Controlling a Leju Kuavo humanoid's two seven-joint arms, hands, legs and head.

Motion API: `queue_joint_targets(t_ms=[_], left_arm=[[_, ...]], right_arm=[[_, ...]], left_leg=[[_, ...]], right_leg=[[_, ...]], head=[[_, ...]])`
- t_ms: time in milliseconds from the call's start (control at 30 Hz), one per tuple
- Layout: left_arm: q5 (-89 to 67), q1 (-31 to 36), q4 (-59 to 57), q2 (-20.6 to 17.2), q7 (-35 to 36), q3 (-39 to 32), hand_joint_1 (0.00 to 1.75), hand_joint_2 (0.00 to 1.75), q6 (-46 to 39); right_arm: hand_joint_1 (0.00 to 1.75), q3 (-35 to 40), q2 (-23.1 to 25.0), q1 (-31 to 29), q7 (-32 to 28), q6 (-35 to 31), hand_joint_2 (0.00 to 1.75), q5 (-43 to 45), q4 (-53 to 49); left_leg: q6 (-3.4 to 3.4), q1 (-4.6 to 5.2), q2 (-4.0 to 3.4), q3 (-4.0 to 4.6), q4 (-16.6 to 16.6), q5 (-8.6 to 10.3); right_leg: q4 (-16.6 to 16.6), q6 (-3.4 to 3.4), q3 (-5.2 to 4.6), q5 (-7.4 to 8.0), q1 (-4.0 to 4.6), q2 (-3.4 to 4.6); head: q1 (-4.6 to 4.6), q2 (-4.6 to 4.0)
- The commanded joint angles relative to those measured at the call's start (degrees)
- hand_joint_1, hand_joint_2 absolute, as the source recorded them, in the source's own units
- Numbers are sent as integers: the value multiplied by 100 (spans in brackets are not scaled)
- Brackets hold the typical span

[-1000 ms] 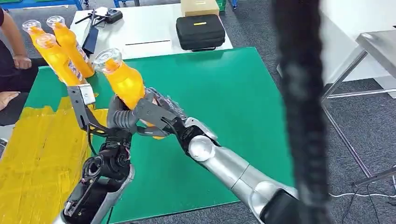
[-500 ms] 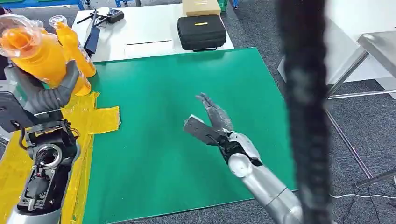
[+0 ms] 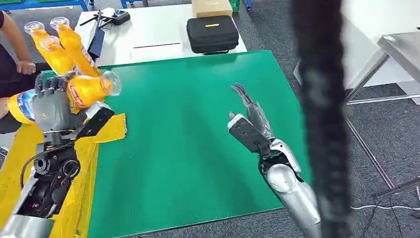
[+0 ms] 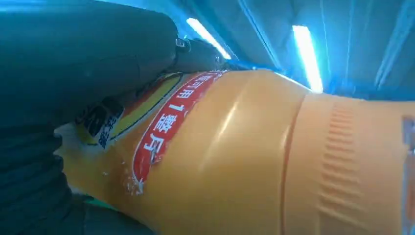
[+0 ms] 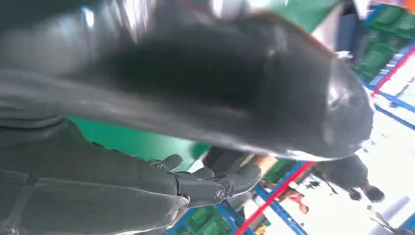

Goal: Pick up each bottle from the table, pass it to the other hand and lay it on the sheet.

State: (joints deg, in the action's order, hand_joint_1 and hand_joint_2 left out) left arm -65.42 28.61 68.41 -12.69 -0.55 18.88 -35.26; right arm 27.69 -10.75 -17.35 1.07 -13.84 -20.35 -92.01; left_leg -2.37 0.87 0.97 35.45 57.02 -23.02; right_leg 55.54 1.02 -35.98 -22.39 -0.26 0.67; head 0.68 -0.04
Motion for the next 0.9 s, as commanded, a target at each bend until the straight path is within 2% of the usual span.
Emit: queue_joint_targets(t_ms=[33, 200, 300, 367, 400, 567, 600, 633, 667, 867, 900], left_arm=[[-642, 478, -2298, -409, 241, 919, 175, 175, 249], [-653, 468, -2626, -388, 242, 1077, 175, 175, 461], [-511, 448, -2691, -369, 198, 1059, 175, 175, 502], [-511, 448, -2691, -369, 198, 1059, 175, 175, 502], [-511, 448, -2691, -369, 198, 1059, 175, 175, 502], [-452, 437, -2746, -366, 175, 1082, 173, 175, 610], [-389, 409, -2757, -361, 137, 1087, 0, 175, 610], [-278, 420, -2826, -343, 113, 1109, 0, 175, 780], [-234, 421, -2848, -331, 140, 1107, 0, 0, 857], [516, 203, -2411, -368, -323, 975, 0, 0, 754], [945, 106, -2166, -382, -655, 908, 0, 0, 755]], right_arm=[[0, 43, -229, -185, -189, -5, 0, 302, -328], [0, 47, -259, -137, -196, -47, 0, 418, -375], [0, 51, -256, -126, -190, -60, 0, 446, -394], [0, 51, -256, -126, -190, -60, 0, 446, -394], [0, 51, -256, -126, -190, -60, 0, 446, -394], [0, 56, -249, -129, -185, -66, 0, 471, -406], [0, 68, -251, -134, -185, -69, 0, 470, -408], [0, 71, -251, -127, -174, -79, 0, 486, -409], [0, 70, -248, -121, -169, -83, 0, 490, -413], [0, -63, -313, 231, -165, -139, 0, 473, -636], [0, -111, -336, 309, -168, -155, 0, 456, -670]], left_leg=[[11, 1, -4, -18, -3, -5], [19, -4, -4, -36, 3, -16], [11, -2, -3, -12, -1, -4], [25, -8, -9, -41, 10, -23], [14, -4, -2, -16, 2, -8], [18, -6, -3, -20, 5, -12], [15, -4, -3, -15, 3, -8], [22, -8, -7, -31, 8, -19], [18, -6, -5, -24, 5, -14], [17, -6, 2, -24, 2, -13], [13, -5, 3, -17, 0, -8]], right_leg=[[-1, -1, 17, -7, 0, -3], [2, -1, 38, -18, 5, -8], [-1, -1, 14, -5, 2, -3], [7, -2, 43, -22, 9, -5], [1, -1, 19, -9, 4, -6], [3, -2, 23, -12, 6, -6], [2, -2, 17, -9, 4, -5], [5, -3, 34, -18, 9, -5], [3, -2, 27, -14, 6, -5], [0, -1, 28, -15, 6, -12], [-3, -1, 21, -9, 6, -9]], head=[[0, 0], [0, 0], [0, 0], [0, 0], [0, 0], [0, 0], [0, 0], [0, 0], [0, 0], [0, 0], [2, 0]])
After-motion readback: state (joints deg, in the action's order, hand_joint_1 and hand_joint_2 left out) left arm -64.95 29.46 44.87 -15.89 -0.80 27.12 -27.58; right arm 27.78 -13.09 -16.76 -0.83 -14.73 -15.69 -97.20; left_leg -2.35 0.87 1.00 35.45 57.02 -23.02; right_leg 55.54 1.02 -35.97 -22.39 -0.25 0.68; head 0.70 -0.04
